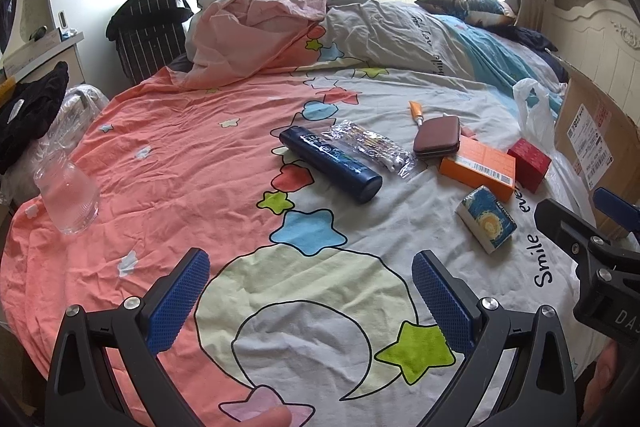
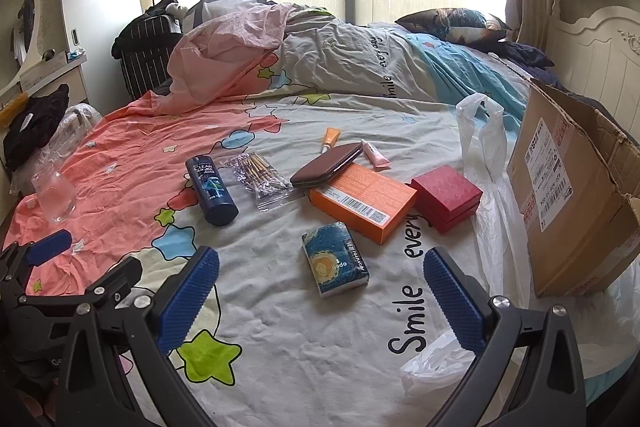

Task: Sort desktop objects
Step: 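Move both grippers toward the blue shampoo bottle and cotton swab bag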

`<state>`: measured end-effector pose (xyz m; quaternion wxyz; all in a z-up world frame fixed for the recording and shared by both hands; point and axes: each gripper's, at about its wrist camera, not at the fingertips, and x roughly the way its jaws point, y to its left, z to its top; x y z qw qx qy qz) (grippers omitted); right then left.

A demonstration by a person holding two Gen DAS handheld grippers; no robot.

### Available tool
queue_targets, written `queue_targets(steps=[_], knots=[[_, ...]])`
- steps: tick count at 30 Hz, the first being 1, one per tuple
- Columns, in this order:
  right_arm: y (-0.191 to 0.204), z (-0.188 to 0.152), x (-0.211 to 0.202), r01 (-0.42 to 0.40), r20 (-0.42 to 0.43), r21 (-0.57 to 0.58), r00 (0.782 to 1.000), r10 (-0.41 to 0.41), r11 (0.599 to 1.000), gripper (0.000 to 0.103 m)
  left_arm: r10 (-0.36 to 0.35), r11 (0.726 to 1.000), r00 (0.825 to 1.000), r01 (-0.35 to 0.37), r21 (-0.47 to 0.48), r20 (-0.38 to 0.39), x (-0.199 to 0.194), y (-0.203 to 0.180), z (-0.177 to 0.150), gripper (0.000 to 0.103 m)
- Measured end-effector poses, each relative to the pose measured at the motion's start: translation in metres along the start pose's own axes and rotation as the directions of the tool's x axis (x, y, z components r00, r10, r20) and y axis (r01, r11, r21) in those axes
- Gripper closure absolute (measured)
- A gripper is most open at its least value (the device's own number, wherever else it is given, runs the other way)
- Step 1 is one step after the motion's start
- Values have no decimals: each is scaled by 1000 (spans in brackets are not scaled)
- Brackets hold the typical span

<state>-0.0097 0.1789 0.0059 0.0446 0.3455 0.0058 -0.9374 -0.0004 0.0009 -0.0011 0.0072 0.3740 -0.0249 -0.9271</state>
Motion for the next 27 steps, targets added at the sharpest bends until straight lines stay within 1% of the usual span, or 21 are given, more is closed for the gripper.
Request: queue_targets(steps=[3,6,9,11,14,18,24,25,27], knots=[[4,-1,-1,-2,7,-3,1000,2,1000,0,-39,999,999,39,2,-4,4,-4,-2,0],[-7,-3,2,-23,-1,36,1000,23,999,0,-77,997,997,77,3,-8,8,-7,-3,0],[-11,0,9,-32,-20,28,999,33,999,0,-105,994,994,105,-31,-22,19,-4,-4,0],[-10,-2,12,-32,-17,9,999,32,999,0,-104,993,994,102,-50,-30,23,-2,-6,0],[-7,-2,20,-32,-17,-16,999,32,999,0,-96,994,995,94,-53,-37,30,2,1,0],[-6,3,32,-40,-32,-37,999,38,999,0,-87,995,995,84,-57,-46,39,7,11,0],[2,16,52,-55,-58,-106,997,49,993,0,-72,996,996,68,-63,-60,53,15,26,0],[3,18,55,-58,-63,-118,997,50,991,0,-66,996,996,62,-63,-57,56,17,31,0],[6,23,62,-63,-72,-141,996,54,988,0,-46,997,996,40,-72,-76,65,18,39,0]])
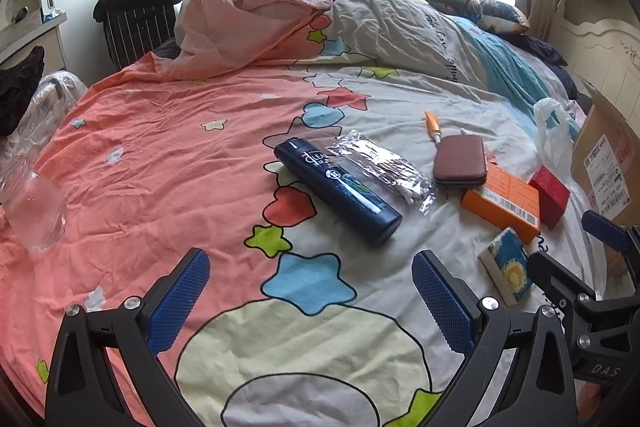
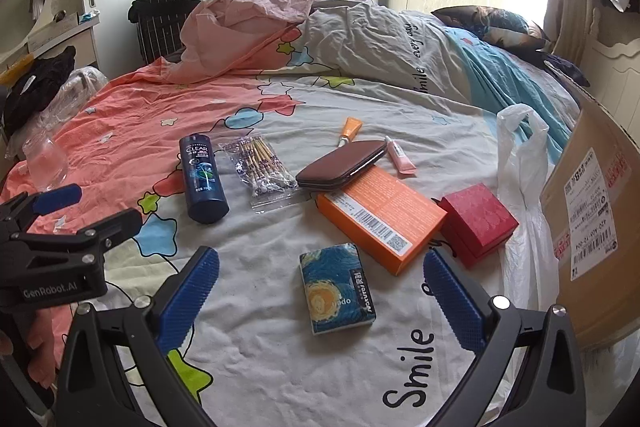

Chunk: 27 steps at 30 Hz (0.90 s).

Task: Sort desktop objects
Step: 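Move both grippers toward the blue shampoo bottle and cotton swab bag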

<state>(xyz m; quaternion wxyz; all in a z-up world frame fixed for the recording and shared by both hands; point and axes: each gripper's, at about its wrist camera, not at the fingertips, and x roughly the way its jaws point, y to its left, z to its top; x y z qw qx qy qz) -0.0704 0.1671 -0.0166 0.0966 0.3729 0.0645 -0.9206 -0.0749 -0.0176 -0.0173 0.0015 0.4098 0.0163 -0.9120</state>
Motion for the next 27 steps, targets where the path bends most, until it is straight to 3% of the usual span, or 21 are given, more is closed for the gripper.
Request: queue_targets(steps=[3,8,10,15,20,27], knots=[[2,10,11,-16,-12,-40,1000,16,999,0,-10,1000,999,10,5,-41,16,-9,12,0],[3,28,35,-82,-46,-107,996,77,991,0,35,998,998,-32,53,-57,37,-23,23,0],[1,34,46,-105,-75,-137,993,95,985,0,6,999,996,-2,52,-86,47,-21,25,0],[0,48,69,-144,-125,-172,984,123,975,0,24,999,994,-19,51,-110,62,-14,28,0],[5,57,78,-189,-140,-198,977,163,962,0,29,999,993,-25,34,-116,68,-4,32,0],[11,73,84,-191,-142,-241,977,160,952,0,18,1000,992,-15,23,-124,73,2,39,0]])
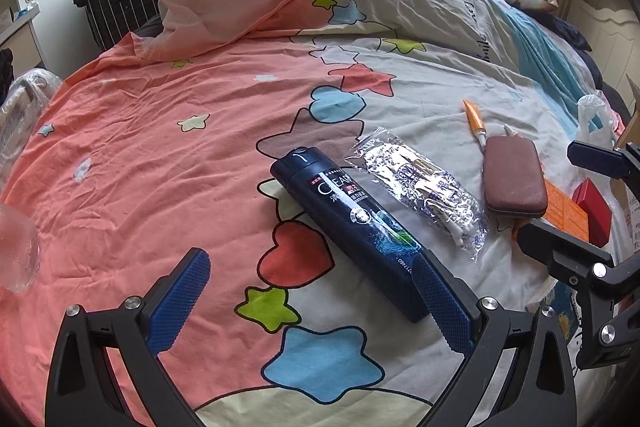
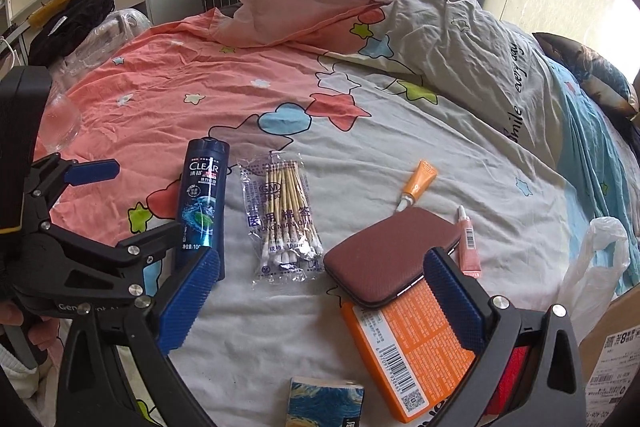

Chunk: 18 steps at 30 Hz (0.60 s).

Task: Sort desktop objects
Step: 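Move both grippers toward the blue shampoo bottle and cotton swab bag, then grasp the blue shampoo bottle with the left gripper while the right gripper grasps the cotton swab bag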

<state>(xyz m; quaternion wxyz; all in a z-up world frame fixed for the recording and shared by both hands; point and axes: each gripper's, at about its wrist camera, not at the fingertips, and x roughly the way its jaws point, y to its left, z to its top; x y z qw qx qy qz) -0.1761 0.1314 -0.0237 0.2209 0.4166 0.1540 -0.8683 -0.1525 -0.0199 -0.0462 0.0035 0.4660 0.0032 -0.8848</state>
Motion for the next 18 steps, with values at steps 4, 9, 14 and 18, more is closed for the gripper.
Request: queue_targets(steps=[4,9,14,18], knots=[[1,6,2,11,2,-18,1000,-11,1000,0,-14,1000,1000,14,-17,5,-4,2,3,0],[3,8,-5,20,21,-20,1000,-20,1000,0,22,1000,998,-21,-19,55,-16,4,6,0],[4,6,-17,34,35,11,999,-34,999,0,27,1000,995,-25,-19,98,-32,4,5,0],[6,3,-29,47,43,34,998,-48,998,0,25,1000,992,-24,-14,123,-46,3,3,0]])
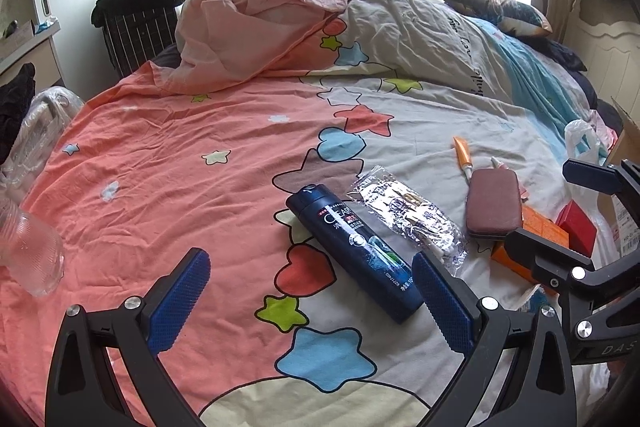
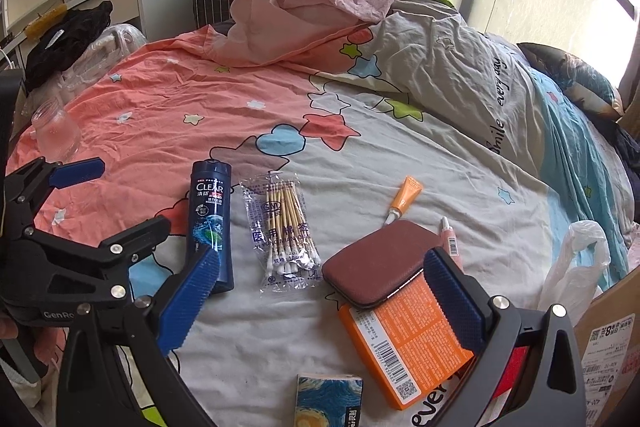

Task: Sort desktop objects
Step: 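Grasp the blue shampoo bottle with the left gripper while the right gripper grasps the cotton swab bag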

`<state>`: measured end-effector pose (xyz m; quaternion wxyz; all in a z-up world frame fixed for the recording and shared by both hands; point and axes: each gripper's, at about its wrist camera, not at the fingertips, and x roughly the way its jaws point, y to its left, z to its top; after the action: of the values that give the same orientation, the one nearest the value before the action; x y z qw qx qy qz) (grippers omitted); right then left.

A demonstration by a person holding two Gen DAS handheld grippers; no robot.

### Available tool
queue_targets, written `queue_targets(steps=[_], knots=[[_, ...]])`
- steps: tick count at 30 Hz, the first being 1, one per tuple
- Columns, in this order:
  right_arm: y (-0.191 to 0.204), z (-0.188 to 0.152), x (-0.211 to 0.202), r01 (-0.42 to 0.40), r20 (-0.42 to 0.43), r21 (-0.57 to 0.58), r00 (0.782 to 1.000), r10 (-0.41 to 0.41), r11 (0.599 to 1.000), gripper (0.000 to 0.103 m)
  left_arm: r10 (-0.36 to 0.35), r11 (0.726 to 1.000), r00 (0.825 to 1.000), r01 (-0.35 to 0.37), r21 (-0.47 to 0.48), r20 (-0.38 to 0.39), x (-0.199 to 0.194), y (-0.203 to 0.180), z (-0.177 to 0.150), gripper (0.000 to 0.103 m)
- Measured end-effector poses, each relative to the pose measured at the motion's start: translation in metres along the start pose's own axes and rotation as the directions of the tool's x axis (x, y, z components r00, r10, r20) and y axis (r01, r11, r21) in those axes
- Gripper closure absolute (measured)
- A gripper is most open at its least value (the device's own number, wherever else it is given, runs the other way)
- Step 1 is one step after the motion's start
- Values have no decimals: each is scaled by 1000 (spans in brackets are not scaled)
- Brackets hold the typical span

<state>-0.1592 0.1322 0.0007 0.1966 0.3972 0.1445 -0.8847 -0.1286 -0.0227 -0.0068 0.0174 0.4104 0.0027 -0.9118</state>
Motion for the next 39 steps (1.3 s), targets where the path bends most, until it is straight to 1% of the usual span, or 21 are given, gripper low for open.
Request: queue_targets(steps=[7,10,15,18,21,24,26,29,33,39], knots=[[5,1,-20,23,26,-4,999,-23,1000,0,5,1000,999,-6,13,34,-22,-2,0,0],[5,0,-26,32,37,-7,999,-32,999,1,0,1000,999,0,9,32,-27,-3,0,0],[2,-3,-36,44,51,-12,998,-43,999,1,24,999,998,-27,34,66,-40,-7,-2,0],[-3,-5,-40,61,57,-3,997,-60,998,0,30,999,997,-33,40,75,-43,-8,-3,0],[-7,-5,-39,56,51,13,997,-57,998,0,31,998,997,-34,43,72,-43,-9,-3,0],[-8,-5,-37,59,43,13,997,-59,998,1,38,998,998,-41,50,57,-37,-10,-3,0],[-8,-4,-33,54,38,11,998,-55,998,0,29,998,999,-31,49,44,-31,-10,-3,0],[-9,-2,-25,44,22,12,999,-44,999,1,28,999,1000,-28,37,4,-17,-10,-4,0],[-11,0,-8,12,-9,14,1000,-12,1000,0,24,1000,998,-24,16,-53,4,-10,-3,0],[-15,8,15,-36,-49,7,998,36,999,0,7,1000,995,-7,-4,-100,25,-14,-3,0]])
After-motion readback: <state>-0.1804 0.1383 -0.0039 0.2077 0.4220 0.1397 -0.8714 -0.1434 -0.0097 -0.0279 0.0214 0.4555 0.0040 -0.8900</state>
